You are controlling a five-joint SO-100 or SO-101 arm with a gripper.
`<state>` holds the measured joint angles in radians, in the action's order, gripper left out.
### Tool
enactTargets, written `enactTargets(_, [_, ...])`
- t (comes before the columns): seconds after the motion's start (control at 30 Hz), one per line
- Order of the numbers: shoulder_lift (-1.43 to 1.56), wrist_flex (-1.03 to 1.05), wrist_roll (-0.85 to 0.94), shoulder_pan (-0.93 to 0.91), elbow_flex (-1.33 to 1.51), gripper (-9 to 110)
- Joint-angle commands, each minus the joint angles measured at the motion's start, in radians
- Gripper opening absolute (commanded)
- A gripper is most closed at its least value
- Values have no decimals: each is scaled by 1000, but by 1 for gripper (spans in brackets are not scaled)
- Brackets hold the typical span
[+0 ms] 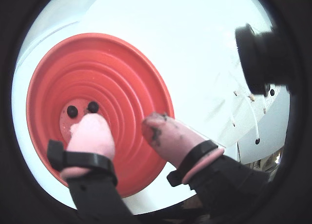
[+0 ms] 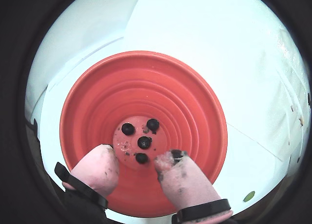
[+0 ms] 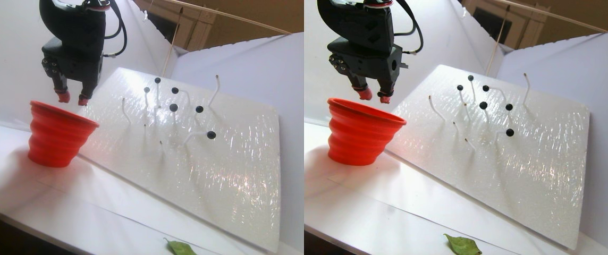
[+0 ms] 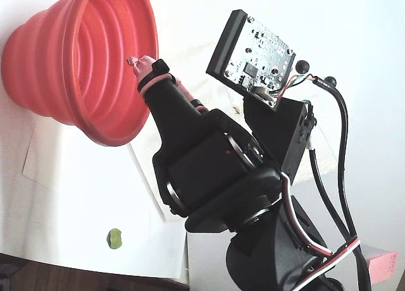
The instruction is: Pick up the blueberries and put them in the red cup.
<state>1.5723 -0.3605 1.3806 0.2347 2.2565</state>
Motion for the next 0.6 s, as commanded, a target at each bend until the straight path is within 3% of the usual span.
enactTargets(0.0, [80, -18, 21, -40, -26, 16])
enactTargets(0.57, [284, 91, 86, -144, 60, 16])
